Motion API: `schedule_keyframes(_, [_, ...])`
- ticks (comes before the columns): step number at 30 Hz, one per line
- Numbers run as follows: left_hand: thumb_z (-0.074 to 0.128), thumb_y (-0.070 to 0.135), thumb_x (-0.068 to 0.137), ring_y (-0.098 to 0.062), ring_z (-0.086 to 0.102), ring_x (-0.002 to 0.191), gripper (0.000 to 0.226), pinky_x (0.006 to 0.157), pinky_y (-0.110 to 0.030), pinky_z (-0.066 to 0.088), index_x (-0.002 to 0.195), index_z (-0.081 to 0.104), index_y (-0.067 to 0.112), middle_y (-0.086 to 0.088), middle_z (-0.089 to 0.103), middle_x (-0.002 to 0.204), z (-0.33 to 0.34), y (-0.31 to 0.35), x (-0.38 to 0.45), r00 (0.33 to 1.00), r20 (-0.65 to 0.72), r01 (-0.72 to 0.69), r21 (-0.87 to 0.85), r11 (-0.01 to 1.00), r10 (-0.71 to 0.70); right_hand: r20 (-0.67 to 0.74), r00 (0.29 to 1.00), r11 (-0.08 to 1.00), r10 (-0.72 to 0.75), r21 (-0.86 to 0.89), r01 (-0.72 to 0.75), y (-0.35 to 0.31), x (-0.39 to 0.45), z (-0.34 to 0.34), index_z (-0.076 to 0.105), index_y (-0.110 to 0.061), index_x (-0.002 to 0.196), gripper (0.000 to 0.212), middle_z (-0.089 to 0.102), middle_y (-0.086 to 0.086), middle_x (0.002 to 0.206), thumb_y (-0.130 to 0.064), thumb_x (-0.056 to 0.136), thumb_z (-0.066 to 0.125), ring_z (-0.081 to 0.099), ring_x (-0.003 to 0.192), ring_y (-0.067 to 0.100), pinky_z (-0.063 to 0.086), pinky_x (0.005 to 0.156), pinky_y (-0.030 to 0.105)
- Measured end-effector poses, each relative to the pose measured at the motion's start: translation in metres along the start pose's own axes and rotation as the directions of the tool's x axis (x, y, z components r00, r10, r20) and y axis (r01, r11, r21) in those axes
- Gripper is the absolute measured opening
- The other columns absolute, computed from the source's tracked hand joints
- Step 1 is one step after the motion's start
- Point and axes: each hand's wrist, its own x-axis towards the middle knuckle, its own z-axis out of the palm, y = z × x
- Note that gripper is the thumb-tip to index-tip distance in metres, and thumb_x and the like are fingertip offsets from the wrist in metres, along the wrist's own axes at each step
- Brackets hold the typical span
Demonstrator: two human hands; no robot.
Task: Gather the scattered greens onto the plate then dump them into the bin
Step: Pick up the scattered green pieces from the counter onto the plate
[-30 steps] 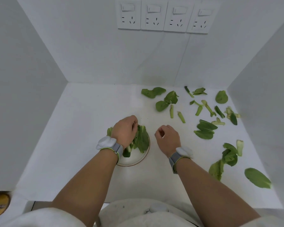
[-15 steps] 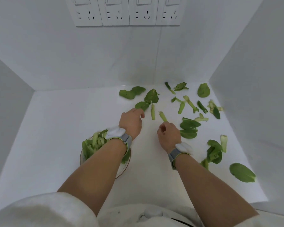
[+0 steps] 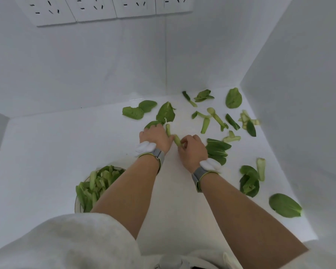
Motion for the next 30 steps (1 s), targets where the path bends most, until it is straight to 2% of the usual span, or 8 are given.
schedule_keyframes(4, [0.038,0.064,0.090,-0.025,0.060,0.080,0.048,0.067,-0.032,0.036,0.076,0.055,0.022,-0.001,0.065,0.087,0.001,0.004,-0.003,0.999,-0.018,-0.051,0.014,0.999,0.051,0.022,1.000,1.000,0.015,0.021,-0.016,0.001,-0.001,-0.004,0.057,-0.024,0.089,0.014,0.044,-0.006,0.092,-0.035,0.082,0.063,0.047,0.067,0.016,0.034,0.060,0.027])
schedule_keyframes(6, [0.041,0.061,0.091,-0.023,0.059,0.078,0.047,0.066,-0.028,0.038,0.078,0.057,0.019,-0.001,0.061,0.084,-0.002,0.006,-0.006,0.998,0.034,-0.061,0.010,0.998,0.061,0.032,0.999,0.999,0.023,0.029,-0.024,-0.001,0.000,-0.006,0.056,-0.024,0.087,0.011,0.049,-0.005,0.089,-0.031,0.081,0.062,0.050,0.072,0.017,0.035,0.062,0.028])
schedule_keyframes(8, [0.051,0.044,0.092,-0.022,0.059,0.080,0.031,0.065,-0.027,0.039,0.084,0.061,0.016,-0.003,0.066,0.093,-0.005,0.005,-0.009,0.990,0.124,-0.069,0.002,0.998,0.068,0.048,0.998,0.999,0.030,0.034,-0.032,-0.004,-0.002,-0.009,0.056,-0.024,0.087,0.010,0.055,-0.004,0.091,-0.030,0.082,0.062,0.054,0.078,0.019,0.038,0.064,0.029])
schedule_keyframes(11, [0.056,0.033,0.088,-0.019,0.052,0.074,0.022,0.063,-0.026,0.039,0.088,0.064,0.013,-0.004,0.068,0.094,-0.014,-0.006,-0.025,0.988,0.140,-0.058,-0.063,0.996,0.066,0.087,0.996,0.999,0.025,0.046,-0.029,-0.007,-0.010,-0.015,0.057,-0.022,0.089,0.011,0.063,0.001,0.094,-0.028,0.083,0.064,0.059,0.086,0.022,0.047,0.072,0.032])
schedule_keyframes(16, [0.065,0.029,0.081,-0.018,0.062,0.083,0.013,0.073,-0.029,0.051,0.091,0.067,0.020,0.003,0.070,0.091,-0.030,-0.027,-0.060,0.992,0.082,-0.059,-0.404,0.913,0.100,0.135,0.990,0.996,0.044,0.069,-0.054,-0.011,-0.035,-0.017,0.060,-0.022,0.086,0.010,0.067,-0.001,0.090,-0.027,0.080,0.067,0.061,0.085,0.021,0.049,0.074,0.031])
schedule_keyframes(20, [0.066,0.020,0.081,-0.009,0.052,0.064,0.006,0.069,-0.026,0.047,0.085,0.062,0.021,0.009,0.065,0.083,-0.049,-0.051,-0.087,0.991,-0.039,-0.125,-0.639,0.759,0.131,0.143,0.989,0.962,0.031,0.263,-0.068,-0.024,-0.054,-0.017,0.062,-0.023,0.080,0.009,0.066,-0.006,0.082,-0.023,0.077,0.070,0.059,0.079,0.016,0.040,0.064,0.024])
schedule_keyframes(24, [0.064,0.015,0.078,-0.006,0.050,0.060,0.011,0.065,-0.022,0.045,0.080,0.057,0.024,0.014,0.059,0.075,-0.070,-0.090,-0.117,0.987,-0.156,-0.090,-0.725,0.683,-0.035,0.180,0.983,0.894,-0.029,0.444,-0.054,-0.053,-0.075,-0.014,0.063,-0.023,0.074,0.013,0.065,-0.010,0.074,-0.023,0.074,0.076,0.057,0.071,0.011,0.040,0.060,0.019])
schedule_keyframes(30, [0.061,0.020,0.077,-0.012,0.055,0.064,0.006,0.067,-0.029,0.049,0.076,0.056,0.024,0.007,0.062,0.072,-0.070,-0.157,-0.161,0.956,-0.114,0.088,-0.764,0.639,-0.269,0.268,0.947,0.838,-0.176,0.545,0.001,-0.087,-0.100,-0.002,0.066,-0.023,0.072,0.015,0.065,-0.007,0.070,-0.022,0.071,0.081,0.059,0.066,0.015,0.052,0.073,0.036])
